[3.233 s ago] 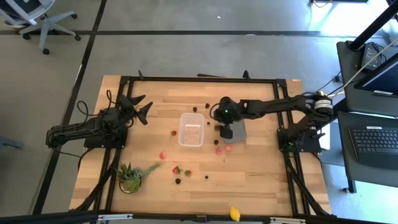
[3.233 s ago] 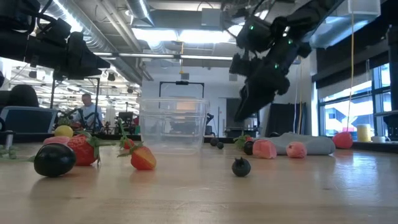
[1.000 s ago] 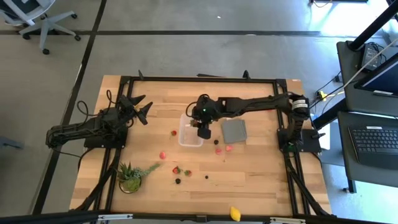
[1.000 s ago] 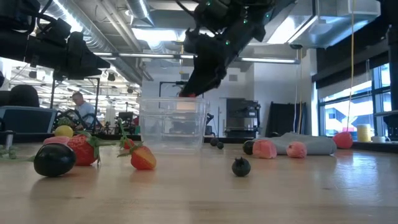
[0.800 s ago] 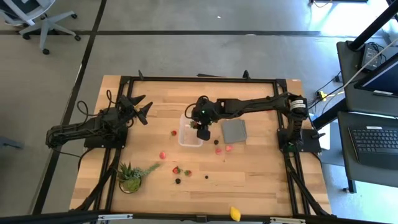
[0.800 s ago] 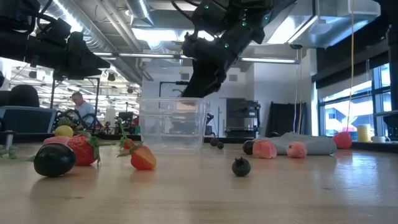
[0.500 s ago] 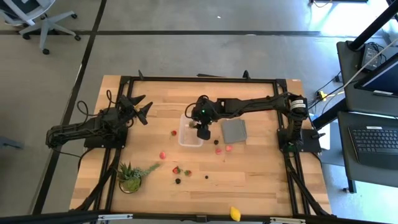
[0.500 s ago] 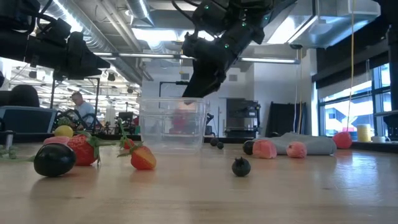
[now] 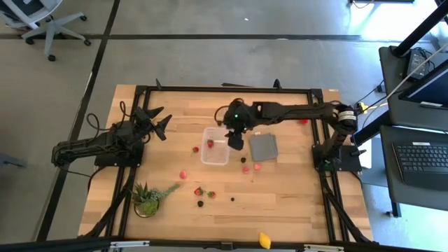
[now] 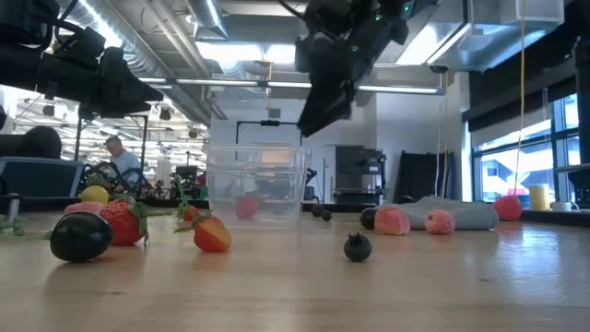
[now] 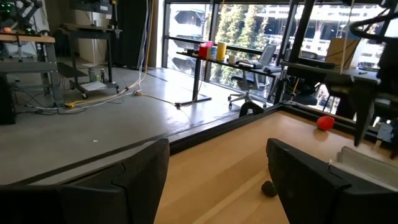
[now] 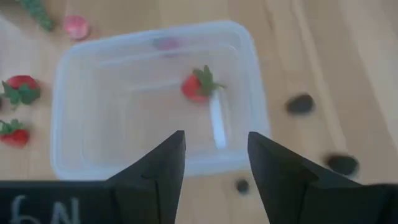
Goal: Pick and placing Produce into tupperware
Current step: Put the blueberry into the transparent bin
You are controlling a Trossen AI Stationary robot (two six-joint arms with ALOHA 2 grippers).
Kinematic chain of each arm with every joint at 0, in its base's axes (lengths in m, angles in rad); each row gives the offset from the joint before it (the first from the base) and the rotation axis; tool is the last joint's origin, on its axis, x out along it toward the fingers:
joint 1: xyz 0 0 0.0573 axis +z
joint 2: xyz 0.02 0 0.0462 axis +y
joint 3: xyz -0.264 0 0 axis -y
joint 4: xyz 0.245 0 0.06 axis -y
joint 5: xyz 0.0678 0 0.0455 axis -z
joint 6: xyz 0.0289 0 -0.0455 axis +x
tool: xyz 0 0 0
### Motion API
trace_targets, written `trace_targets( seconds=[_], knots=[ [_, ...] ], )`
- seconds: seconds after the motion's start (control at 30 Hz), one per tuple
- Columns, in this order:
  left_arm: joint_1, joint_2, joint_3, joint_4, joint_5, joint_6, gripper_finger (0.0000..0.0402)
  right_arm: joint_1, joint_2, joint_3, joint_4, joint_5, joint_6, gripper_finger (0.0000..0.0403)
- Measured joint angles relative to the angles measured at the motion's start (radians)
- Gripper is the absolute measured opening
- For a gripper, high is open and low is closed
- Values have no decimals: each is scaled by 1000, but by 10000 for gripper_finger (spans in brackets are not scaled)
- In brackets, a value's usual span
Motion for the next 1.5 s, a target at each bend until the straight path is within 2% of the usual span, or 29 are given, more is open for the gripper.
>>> trace_targets(
  seconds=[0.17,0.4,0.53,0.73,0.9,1.23,1.5],
  knots=[
    [0,0,0,0,0,0,261,-42,-19,-4,-72,22,-24,178],
    [0,0,0,0,0,0,261,-66,-18,-133,10,26,-77,178],
    [0,0,0,0,0,0,261,-67,-17,-222,95,23,-85,178],
    [0,0,0,0,0,3,261,-63,-17,-345,335,23,-86,178],
    [0,0,0,0,0,3,261,-63,-17,-408,408,23,-47,178],
    [0,0,0,0,-25,3,261,-55,-17,-439,509,23,-23,178],
    [0,0,0,0,-26,2,261,-54,49,-439,522,23,-23,178]
  ],
)
